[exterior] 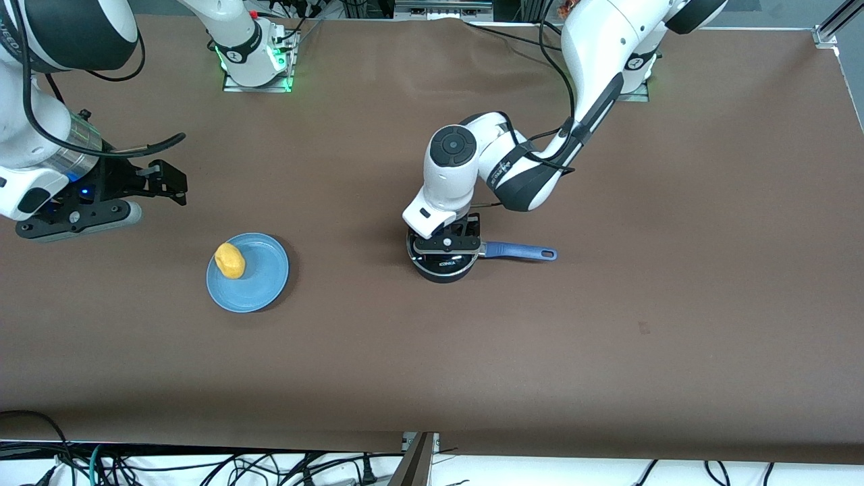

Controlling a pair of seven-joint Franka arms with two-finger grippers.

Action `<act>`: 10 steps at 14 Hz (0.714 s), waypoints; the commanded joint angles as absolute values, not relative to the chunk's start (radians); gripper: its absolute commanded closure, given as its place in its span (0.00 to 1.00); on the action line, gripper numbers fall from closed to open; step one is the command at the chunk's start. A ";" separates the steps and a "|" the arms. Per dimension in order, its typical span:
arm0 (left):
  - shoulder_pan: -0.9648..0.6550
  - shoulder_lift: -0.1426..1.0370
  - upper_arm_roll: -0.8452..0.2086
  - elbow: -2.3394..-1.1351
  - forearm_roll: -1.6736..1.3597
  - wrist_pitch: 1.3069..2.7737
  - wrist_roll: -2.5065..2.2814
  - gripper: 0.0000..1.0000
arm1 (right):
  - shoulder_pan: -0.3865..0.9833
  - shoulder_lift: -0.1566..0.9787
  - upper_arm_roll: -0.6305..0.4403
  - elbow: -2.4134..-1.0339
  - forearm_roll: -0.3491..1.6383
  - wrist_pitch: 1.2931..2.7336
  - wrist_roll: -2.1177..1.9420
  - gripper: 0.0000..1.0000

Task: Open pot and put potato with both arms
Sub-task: 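Lower the left gripper and grasp the blue lid knob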

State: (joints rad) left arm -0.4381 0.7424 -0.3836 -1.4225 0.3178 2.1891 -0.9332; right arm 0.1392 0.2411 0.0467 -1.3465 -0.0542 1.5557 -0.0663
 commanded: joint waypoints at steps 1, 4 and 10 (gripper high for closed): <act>-0.440 0.738 -0.382 -1.422 0.341 2.197 -0.950 0.15 | 0.133 0.245 0.048 -1.328 -0.046 1.540 -0.080 0.00; -0.439 0.738 -0.382 -1.422 0.341 2.194 -0.945 0.40 | 0.133 0.245 0.048 -1.328 -0.046 1.540 -0.080 0.00; -0.428 0.721 -0.388 -1.417 0.339 2.160 -0.940 0.50 | 0.133 0.245 0.048 -1.328 -0.046 1.540 -0.080 0.00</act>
State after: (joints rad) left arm -0.4346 0.7419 -0.3820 -1.4211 0.3179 2.1914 -0.9334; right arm 0.1389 0.2411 0.0467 -1.3465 -0.0542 1.5557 -0.0663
